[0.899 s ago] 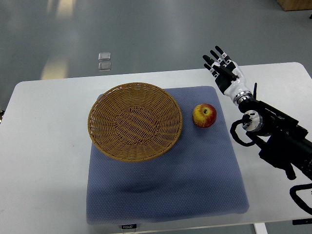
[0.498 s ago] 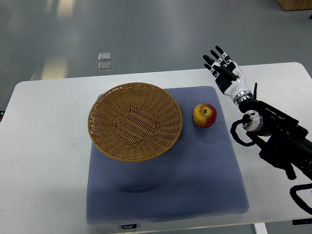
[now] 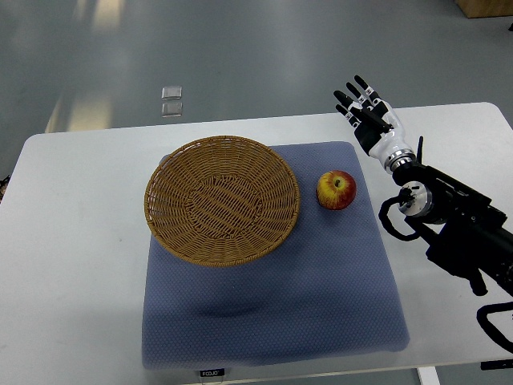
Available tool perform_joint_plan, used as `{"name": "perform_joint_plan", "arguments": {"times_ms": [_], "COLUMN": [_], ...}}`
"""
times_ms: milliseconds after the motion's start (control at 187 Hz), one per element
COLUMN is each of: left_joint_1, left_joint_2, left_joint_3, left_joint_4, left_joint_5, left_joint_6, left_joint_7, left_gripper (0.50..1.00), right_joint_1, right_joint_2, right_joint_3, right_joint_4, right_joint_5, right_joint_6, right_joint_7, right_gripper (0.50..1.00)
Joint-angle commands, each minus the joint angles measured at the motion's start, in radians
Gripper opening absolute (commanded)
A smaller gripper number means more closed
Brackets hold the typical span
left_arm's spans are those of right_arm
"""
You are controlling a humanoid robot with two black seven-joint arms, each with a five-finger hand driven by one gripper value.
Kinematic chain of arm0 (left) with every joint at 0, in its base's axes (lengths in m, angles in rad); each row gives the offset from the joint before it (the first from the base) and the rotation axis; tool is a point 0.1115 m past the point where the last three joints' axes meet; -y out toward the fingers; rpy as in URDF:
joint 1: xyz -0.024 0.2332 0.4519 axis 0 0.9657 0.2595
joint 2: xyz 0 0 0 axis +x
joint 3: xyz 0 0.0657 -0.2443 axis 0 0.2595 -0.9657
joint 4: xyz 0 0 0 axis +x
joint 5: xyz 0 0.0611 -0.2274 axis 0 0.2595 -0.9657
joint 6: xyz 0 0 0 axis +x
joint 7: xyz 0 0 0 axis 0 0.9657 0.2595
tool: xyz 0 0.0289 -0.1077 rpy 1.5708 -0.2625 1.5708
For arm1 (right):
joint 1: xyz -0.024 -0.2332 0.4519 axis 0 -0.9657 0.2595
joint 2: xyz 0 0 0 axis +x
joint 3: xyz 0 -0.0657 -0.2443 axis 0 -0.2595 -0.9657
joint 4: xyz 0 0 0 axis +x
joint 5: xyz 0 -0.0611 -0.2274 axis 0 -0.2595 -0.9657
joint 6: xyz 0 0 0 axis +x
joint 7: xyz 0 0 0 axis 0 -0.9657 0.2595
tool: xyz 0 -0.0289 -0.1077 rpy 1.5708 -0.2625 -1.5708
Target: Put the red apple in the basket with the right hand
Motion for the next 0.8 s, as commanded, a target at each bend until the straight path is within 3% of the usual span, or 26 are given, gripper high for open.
{"name": "perform_joint_plan", "arguments": {"times_ms": [0,792], "left_joint_1": [0.000,0.000], "left_joint_2": [0.000,0.000], "left_joint_3": [0.000,0.000], "left_joint_4": [-0.005,0.000], "left_joint_5": [0.000,0.000], "left_joint_6": [0.000,0.000], "left_joint_7": [0.000,0.000], "left_gripper": [1.000,1.000], "right_joint_1": [0.002,0.029], "right_joint_2": [-0.001,-0.020], "right_joint_3": [0.000,-0.017], "right_joint_4": [0.000,0.011], "right_joint_5": [-0.001,-0.018], "right_joint_6": [0.000,-0.038], "right_joint_7": [0.000,-0.006], "right_gripper": [0.924,0.924]}}
